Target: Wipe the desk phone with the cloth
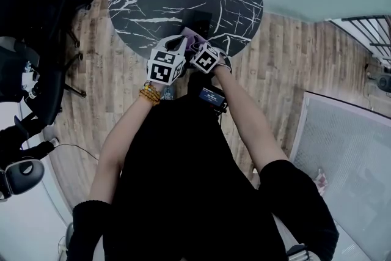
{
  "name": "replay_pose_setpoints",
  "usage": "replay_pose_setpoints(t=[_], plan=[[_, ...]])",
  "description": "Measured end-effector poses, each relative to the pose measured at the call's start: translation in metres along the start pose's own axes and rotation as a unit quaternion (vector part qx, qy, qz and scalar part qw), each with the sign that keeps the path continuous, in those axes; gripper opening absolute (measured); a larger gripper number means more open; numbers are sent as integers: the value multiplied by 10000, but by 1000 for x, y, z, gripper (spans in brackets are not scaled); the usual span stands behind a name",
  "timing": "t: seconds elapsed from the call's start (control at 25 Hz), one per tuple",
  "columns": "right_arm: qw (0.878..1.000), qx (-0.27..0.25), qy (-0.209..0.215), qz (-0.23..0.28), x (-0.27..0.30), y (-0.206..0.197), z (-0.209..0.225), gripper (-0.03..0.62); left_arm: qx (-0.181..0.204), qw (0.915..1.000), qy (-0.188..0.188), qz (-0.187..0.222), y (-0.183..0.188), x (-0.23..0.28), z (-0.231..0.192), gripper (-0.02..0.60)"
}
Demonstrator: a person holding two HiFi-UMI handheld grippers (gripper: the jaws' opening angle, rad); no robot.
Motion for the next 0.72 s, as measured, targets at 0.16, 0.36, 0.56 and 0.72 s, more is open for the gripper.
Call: replay_pose_setpoints(t=[0.16,0.36,0.56,0.72], plan=[[10000,51,7,33,1,-1,-2,55,14,10000,-19,-9,-1,-1,2,12],[9995,290,97,-12,0,-3,-3,55,71,10000,-49,-33,-2,1,7,13],[9977,-127,665,-78,-2,-8,-13,55,-40,10000,-24,64,1,-4,4,12],[9913,-362,1251,-176,-21,-14,2,55,-256,9995,60,177,5,-8,-8,12]])
Point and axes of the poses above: the fingertips, and each gripper's own axes: x forward along the fingers, z to its right, y out of its top, the point moved 1 cm from there along -x, backward along the fingers, and after that the axes turned 15 degrees about -z, right-handed, at the moved point
